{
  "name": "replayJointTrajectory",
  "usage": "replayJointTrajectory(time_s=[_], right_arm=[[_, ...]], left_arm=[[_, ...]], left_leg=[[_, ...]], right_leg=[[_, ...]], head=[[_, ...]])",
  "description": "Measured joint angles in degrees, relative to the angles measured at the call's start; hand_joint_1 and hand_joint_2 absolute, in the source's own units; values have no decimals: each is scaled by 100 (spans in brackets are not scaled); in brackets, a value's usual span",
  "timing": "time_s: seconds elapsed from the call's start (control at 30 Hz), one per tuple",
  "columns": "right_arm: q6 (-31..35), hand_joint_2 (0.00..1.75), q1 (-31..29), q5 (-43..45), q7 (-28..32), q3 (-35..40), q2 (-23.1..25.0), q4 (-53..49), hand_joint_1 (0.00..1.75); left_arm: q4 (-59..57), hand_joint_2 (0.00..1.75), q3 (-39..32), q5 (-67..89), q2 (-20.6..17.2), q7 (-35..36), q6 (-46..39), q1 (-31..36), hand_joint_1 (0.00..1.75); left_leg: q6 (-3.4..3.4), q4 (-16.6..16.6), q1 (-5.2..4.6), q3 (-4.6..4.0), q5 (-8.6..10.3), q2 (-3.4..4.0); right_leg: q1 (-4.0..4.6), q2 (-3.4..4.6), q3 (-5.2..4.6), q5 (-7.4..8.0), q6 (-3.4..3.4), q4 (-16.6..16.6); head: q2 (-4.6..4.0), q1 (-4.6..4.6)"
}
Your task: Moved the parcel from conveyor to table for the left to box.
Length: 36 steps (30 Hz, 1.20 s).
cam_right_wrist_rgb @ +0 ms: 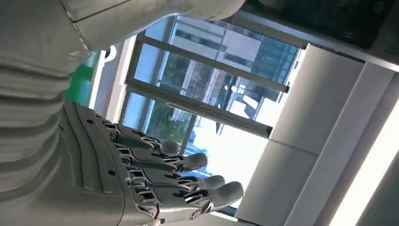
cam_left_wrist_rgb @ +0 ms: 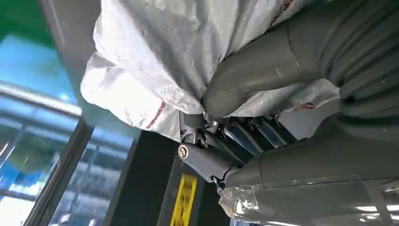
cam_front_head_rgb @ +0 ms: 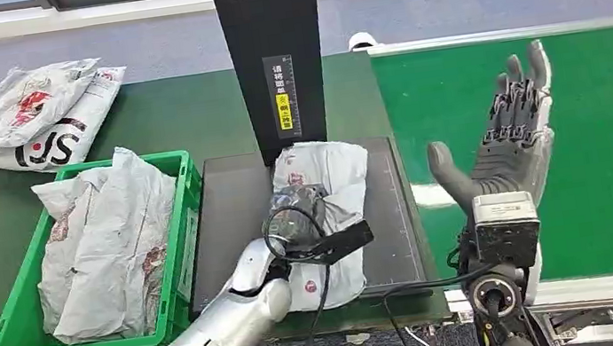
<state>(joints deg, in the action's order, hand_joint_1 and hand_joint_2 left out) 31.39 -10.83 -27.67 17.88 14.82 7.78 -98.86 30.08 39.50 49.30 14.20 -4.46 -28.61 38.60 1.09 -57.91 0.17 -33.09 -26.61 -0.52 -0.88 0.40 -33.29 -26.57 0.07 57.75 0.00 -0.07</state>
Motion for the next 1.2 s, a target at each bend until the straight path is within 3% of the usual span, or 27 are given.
replayJointTrajectory(time_s=[0.37, 0.57, 0.83, 1.03, 1.2], right_arm=[[302, 175, 288, 55, 101, -90, -125, -105, 0], [420, 175, 420, 111, 144, -199, -275, -212, 0], [518, 175, 497, 146, 195, -214, -361, -262, 0], [599, 175, 709, 186, 201, -227, -420, -407, 0], [575, 175, 875, 175, 201, -238, -450, -512, 0]], left_arm=[[2691, 175, -571, 1064, -1036, 337, -132, -45, 175], [4166, 175, -1308, 1839, -1663, 483, -136, -237, 175], [4897, 175, -1922, 2246, -2074, 636, -217, -375, 175], [5223, 175, -2788, 2309, -2820, 656, -481, -683, 175], [5470, 175, -3694, 2318, -3324, 501, -558, -1411, 175]], left_leg=[[0, 1, 1, -3, 0, 5], [1, 2, 2, -1, 1, 6], [1, 2, 6, -3, 1, 1], [8, 7, 5, 6, -4, 27], [15, 13, 10, 7, -7, 25]], right_leg=[[2, 3, -3, 0, -1, 3], [6, 3, -4, -1, -2, 3], [4, 2, 0, 0, -2, 3], [8, 36, -7, -2, -6, 5], [18, 39, -15, -11, -20, 7]], head=[[-2, -2], [-2, -2], [0, -2], [0, -2], [-2, -2]])
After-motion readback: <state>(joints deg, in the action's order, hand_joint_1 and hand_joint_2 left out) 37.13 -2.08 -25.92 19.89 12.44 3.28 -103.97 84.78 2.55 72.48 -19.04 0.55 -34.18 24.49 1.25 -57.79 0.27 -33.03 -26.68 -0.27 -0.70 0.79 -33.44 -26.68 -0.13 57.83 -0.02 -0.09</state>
